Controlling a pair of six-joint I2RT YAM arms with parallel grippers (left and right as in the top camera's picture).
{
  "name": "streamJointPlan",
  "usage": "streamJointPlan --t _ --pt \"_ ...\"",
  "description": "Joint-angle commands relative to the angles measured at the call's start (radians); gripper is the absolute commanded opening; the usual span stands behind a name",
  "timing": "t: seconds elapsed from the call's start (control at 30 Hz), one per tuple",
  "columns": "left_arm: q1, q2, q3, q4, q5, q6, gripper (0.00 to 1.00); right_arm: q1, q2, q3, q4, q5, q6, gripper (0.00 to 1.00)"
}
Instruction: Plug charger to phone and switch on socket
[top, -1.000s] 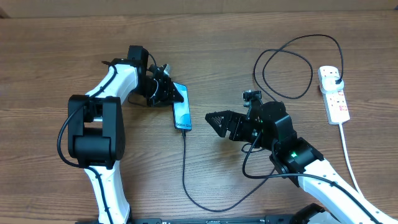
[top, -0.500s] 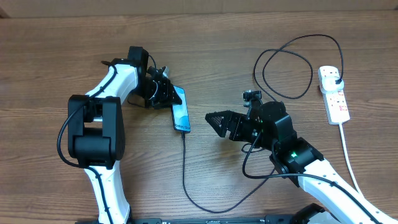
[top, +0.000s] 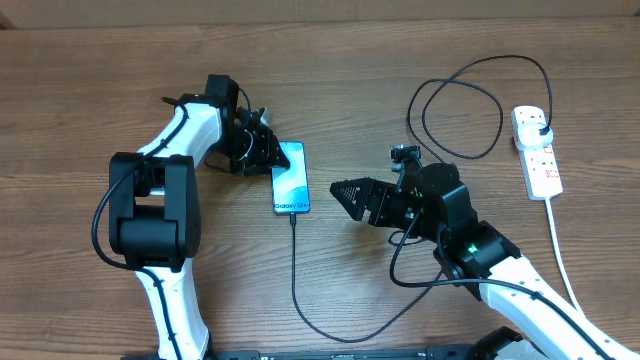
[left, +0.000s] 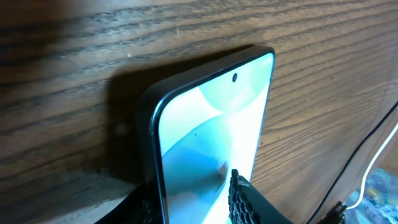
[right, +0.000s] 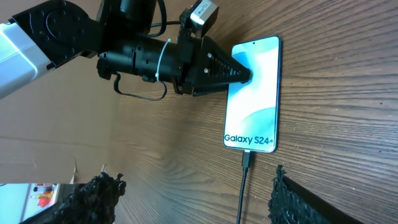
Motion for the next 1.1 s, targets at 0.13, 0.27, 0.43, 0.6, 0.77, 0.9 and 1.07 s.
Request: streamJointPlan --t 0.13,0.27,0.43,0.6,0.77,0.9,1.07 --pt "0.001 0.008 -0.004 -0.002 -0.072 0.011 0.46 -0.003 0.003 0.005 0.005 0.01 -0.004 0.79" --pt "0.003 0.007 -0.002 -0.002 -0.092 0.003 0.48 -0.003 0.003 0.005 -0.006 0.01 -0.006 0.77" --pt "0.019 -0.005 0.036 -0.028 -0.091 0.004 0.48 -0.003 0.002 0.005 -0.017 0.01 -0.008 0.75" --pt "0.035 -0.015 0.174 -0.15 -0.093 0.021 0.49 -0.003 0.001 0.005 -0.017 0.01 -0.008 0.72" --pt "0.035 -0.027 0.367 -0.296 -0.126 0.024 0.47 -0.003 -0.016 0.014 -0.047 0.012 -0.011 0.65" --pt "0.034 -0.059 0.523 -0.393 -0.126 0.032 0.47 -0.003 -0.039 0.122 -0.268 0.113 -0.066 0.64" --pt "0.032 -0.132 0.714 -0.49 -0.126 0.031 0.47 -0.004 -0.039 0.325 -0.585 0.259 -0.109 0.64"
